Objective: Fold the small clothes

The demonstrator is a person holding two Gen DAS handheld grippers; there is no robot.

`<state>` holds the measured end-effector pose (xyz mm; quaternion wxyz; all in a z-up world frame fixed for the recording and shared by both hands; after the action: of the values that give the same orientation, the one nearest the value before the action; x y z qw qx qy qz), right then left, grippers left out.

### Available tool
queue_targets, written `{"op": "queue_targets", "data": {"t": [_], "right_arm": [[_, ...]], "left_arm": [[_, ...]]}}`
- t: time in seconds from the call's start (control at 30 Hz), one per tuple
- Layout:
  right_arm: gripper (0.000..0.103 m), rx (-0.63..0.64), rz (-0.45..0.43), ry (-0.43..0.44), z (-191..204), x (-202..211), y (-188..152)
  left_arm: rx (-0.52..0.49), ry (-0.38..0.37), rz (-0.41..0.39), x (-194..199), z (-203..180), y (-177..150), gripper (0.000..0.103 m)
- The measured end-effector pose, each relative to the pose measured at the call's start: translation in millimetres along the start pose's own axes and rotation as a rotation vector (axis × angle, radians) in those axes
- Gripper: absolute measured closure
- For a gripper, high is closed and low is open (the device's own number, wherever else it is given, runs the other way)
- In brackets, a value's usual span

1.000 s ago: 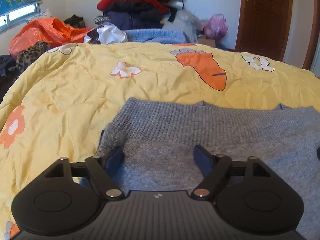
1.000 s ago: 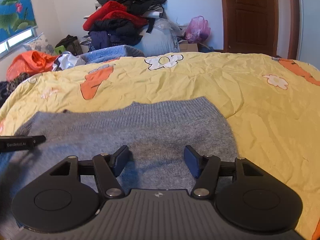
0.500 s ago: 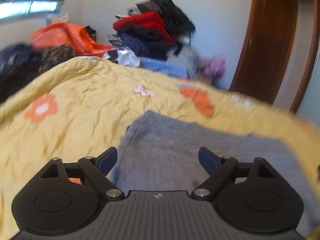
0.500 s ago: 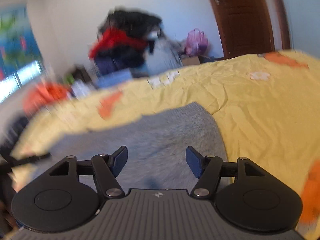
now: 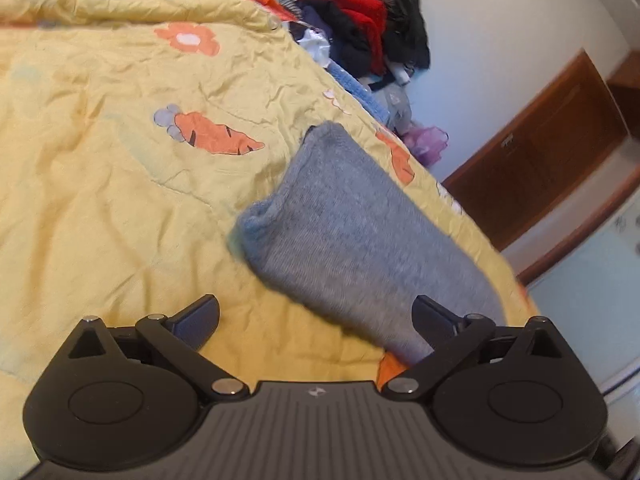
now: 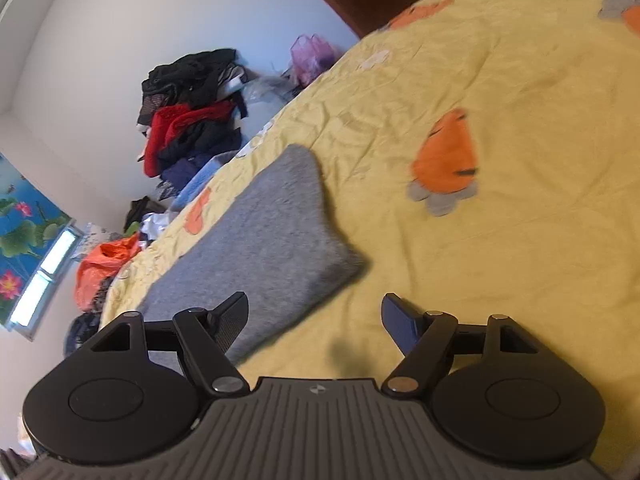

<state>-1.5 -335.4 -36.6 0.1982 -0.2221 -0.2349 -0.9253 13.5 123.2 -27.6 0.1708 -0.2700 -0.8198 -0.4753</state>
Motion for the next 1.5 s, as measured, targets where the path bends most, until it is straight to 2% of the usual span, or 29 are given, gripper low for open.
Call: {"op": "queue_targets", "data": {"t": [0.07, 0.13, 0.2, 0.4, 0.47, 0.57, 0.73, 0.8, 0.87, 0.93, 0.97, 1.03, 1.07, 1.1, 1.13, 1.17, 1.23, 1.37, 1.5], "right_arm": [[0.024, -0.032, 0.01, 0.018, 6.0, -12.8, 1.3], [0.024, -0.053, 0.027, 0.041, 12.6, -26.9, 1.3], [0.024, -0.083, 0.049, 0.064, 19.2, -39.2, -0.1], [0.026, -0.084, 0.051, 0.089, 31.1, -55.3, -0.7], [0.035, -0.123, 0.047, 0.112, 28.8, -58.1, 1.8], [0.037, -0.139, 0.044, 0.122, 27.4, -63.1, 4.5], [0.037, -0.14, 0.063, 0.13, 31.0, -69.1, 4.9], [0.038, -0.139, 0.08, 0.138, 30.0, -68.7, 6.3], [0.048, -0.152, 0.085, 0.142, 24.8, -66.7, 8.7], [0.056, -0.177, 0.082, 0.142, 17.8, -67.0, 10.8], [0.059, -0.188, 0.08, 0.142, 15.8, -68.0, 11.8], [0.059, -0.198, 0.079, 0.143, 15.4, -70.3, 12.3], [0.06, -0.198, 0.076, 0.137, 16.4, -71.6, 12.3], [0.062, -0.198, 0.075, 0.128, 17.2, -73.3, 11.8], [0.071, -0.202, 0.08, 0.114, 16.9, -76.4, 11.3], [0.084, -0.213, 0.085, 0.097, 14.8, -80.1, 10.9], [0.087, -0.237, 0.087, 0.086, 8.7, -84.2, 10.9], [0.087, -0.21, 0.085, 0.083, 14.5, -78.8, 11.7], [0.087, -0.207, 0.079, 0.137, 25.9, -68.0, 15.7]], "left_arm": [[0.114, -0.057, -0.029, -11.1, 6.2, 5.4, 0.0], [0.221, -0.056, -0.068, -14.5, 12.8, 10.5, 0.0], [0.268, -0.055, -0.078, -19.0, 15.0, 15.2, 0.0], [0.289, -0.036, -0.138, -27.1, 14.2, 22.9, 0.002], [0.274, -0.026, -0.157, -29.0, 11.9, 23.5, 0.003], [0.277, -0.044, -0.153, -35.0, 9.4, 25.6, 0.003], [0.382, -0.115, -0.132, -39.7, 17.8, 31.5, 0.005], [0.402, -0.102, -0.111, -39.5, 23.8, 29.7, 0.021], [0.368, -0.043, -0.066, -43.4, 28.7, 26.0, 0.051], [0.328, -0.027, -0.065, -45.6, 30.1, 23.7, 0.057], [0.322, -0.026, -0.068, -45.4, 29.3, 23.4, 0.057], [0.314, -0.022, -0.069, -46.9, 27.1, 24.1, 0.057], [0.298, -0.014, -0.067, -48.0, 26.1, 24.9, 0.062], [0.276, 0.007, -0.055, -50.3, 24.8, 25.5, 0.072], [0.242, 0.049, -0.02, -55.0, 24.3, 25.3, 0.096], [0.219, 0.071, -0.006, -57.8, 24.9, 24.9, 0.097], [0.183, 0.103, -0.002, -55.2, 21.8, 27.4, 0.098], [0.08, 0.136, -0.026, -40.9, 5.0, 36.5, 0.098], [0.053, 0.093, -0.048, -24.1, -7.2, 46.8, 0.098]]}}
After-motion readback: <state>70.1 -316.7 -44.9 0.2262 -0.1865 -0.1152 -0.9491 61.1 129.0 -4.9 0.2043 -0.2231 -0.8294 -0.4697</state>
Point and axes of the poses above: each gripper's, at about its wrist camera, not at the fingertips, and x roughly against the way its jaws point, z to its left, y to its top, the point moved 6 cm from there along -x, roughly the way its jaws point, and after that the axes turned 14 degrees about -x, right-handed, at the moved point
